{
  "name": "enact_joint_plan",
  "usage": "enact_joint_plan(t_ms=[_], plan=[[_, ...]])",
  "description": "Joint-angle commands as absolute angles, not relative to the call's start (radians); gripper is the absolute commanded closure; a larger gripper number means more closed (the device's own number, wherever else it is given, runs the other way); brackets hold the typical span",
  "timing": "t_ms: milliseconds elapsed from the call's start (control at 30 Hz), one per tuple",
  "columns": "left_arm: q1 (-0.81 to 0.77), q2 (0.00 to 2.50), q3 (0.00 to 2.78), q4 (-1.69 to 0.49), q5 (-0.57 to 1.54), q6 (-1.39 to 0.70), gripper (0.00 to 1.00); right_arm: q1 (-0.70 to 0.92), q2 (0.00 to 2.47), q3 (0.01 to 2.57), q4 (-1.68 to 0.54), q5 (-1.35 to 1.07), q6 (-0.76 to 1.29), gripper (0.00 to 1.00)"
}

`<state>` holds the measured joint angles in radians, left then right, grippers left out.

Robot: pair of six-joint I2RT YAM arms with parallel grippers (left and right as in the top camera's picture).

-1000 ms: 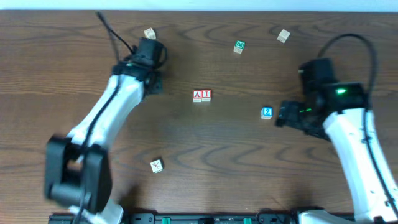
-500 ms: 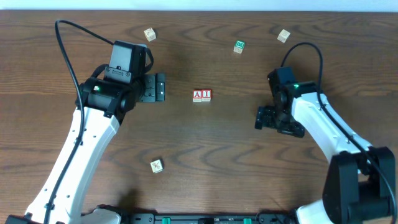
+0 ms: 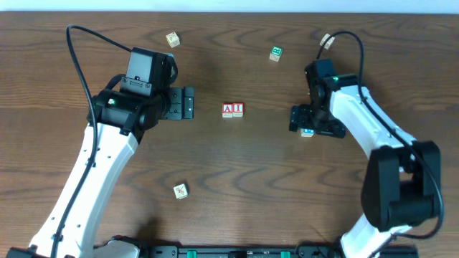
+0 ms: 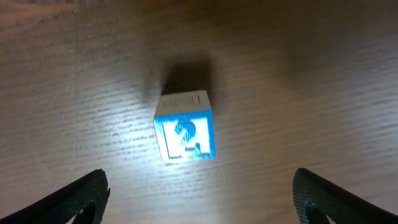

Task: Spell out Ai2
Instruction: 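Move the left arm aside and grasp the blue '2' block with the right gripper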

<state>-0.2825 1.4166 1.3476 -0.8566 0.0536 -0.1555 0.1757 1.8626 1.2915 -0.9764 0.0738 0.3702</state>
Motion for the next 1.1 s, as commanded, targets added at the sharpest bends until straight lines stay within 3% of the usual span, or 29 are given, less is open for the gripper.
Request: enact_joint_plan(t_ms=[0,333,500,633,767,967,1067], plan=[[-0.283,1.412,1.364,-0.859,0.060,-0.141,0.05,0.178,1.868,1.313,-0.988,0.070,0.378,0.06],[-0.283,1.412,1.364,-0.859,0.049,-0.141,0.05,0.175,1.937,1.312,-0.966,0.059,0.381,0.07],[-0.283,1.412,1.364,-0.860,0.048,-0.141,0.05,0.187,1.970,1.313,-0.936,0.055,0.376,0.17],[-0.283,1.412,1.364,-0.860,0.048,-0.141,0.05,0.187,1.970,1.313,-0.908,0.056,0.366,0.39],[-0.283,1.412,1.364,-0.860,0.047,-0.141,0.05,0.187,1.970,1.313,-0.893,0.064,0.358,0.38],[-0.283,1.412,1.364,-0.859,0.041,-0.141,0.05,0.187,1.970,1.313,-0.898,0.087,0.358,0.59],[-0.283,1.412,1.364,-0.859,0.041,-0.141,0.05,0.187,1.970,1.313,-0.897,0.094,0.358,0.60]])
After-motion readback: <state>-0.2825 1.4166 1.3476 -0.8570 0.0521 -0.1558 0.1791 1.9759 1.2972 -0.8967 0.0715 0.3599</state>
